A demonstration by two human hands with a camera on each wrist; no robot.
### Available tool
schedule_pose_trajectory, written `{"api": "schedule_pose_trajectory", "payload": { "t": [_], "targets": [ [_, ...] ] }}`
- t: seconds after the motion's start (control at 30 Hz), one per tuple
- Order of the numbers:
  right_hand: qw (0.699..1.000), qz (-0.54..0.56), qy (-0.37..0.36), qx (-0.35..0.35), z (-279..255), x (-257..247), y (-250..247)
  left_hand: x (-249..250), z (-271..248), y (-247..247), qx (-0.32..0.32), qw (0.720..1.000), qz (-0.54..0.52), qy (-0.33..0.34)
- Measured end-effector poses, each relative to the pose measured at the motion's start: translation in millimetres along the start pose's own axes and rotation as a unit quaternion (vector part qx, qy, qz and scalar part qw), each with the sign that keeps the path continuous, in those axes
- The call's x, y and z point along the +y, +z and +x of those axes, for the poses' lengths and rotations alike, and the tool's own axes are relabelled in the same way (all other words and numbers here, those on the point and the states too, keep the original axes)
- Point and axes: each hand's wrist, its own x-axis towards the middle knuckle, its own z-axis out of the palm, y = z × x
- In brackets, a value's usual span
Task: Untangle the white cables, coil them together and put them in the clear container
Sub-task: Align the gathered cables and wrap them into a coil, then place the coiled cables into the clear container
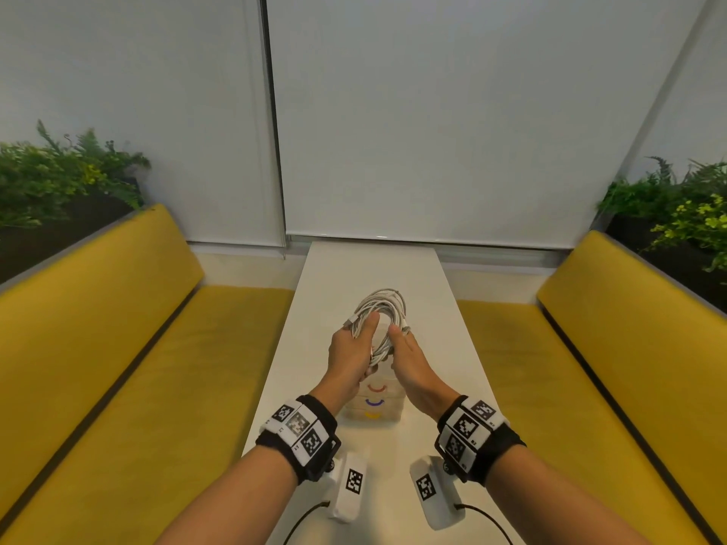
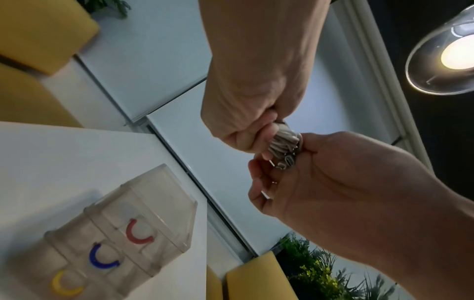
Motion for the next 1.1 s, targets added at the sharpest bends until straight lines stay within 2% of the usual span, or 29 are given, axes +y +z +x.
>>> {"api": "schedule_pose_trajectory", "payload": {
  "t": [0.1, 0.2, 0.3, 0.37, 0.43, 0.5, 0.6, 0.7, 0.93, 1.1],
  "targets": [
    [0.999, -0.006, 0.033, -0.004, -7, -1, -1, -7, 4, -5, -0.009, 1.000, 0.023, -0.008],
    [0.997, -0.020, 0.067, -0.038, -12, 1, -6, -15, 7, -18, -0.014, 0.999, 0.025, -0.034],
    [0.989, 0.003, 0.136, -0.059, -4, 15, -13, -29, 11, -32, -0.014, 0.997, 0.032, -0.062],
    [0.981, 0.064, 0.182, -0.027, 7, 32, -21, -34, 9, -39, -0.009, 0.997, 0.020, -0.073],
    [0.972, 0.098, 0.211, 0.039, 11, 52, -28, -36, 7, -47, -0.002, 0.997, 0.008, -0.078],
    [0.968, 0.063, 0.231, 0.075, 12, 71, -28, -38, 8, -53, -0.004, 0.997, 0.006, -0.074],
    [0.961, 0.027, 0.262, 0.088, 10, 104, -17, -46, 10, -61, -0.004, 0.996, 0.009, -0.087],
    [0.947, 0.076, 0.284, 0.127, 12, 127, 3, -52, 10, -66, -0.006, 0.995, 0.016, -0.103],
    [0.869, 0.264, 0.325, 0.262, 28, 138, 36, -61, 14, -81, -0.025, 0.992, 0.018, -0.119],
    [0.827, 0.332, 0.340, 0.301, 37, 126, 44, -64, 16, -91, -0.026, 0.992, 0.003, -0.122]
  ]
}}
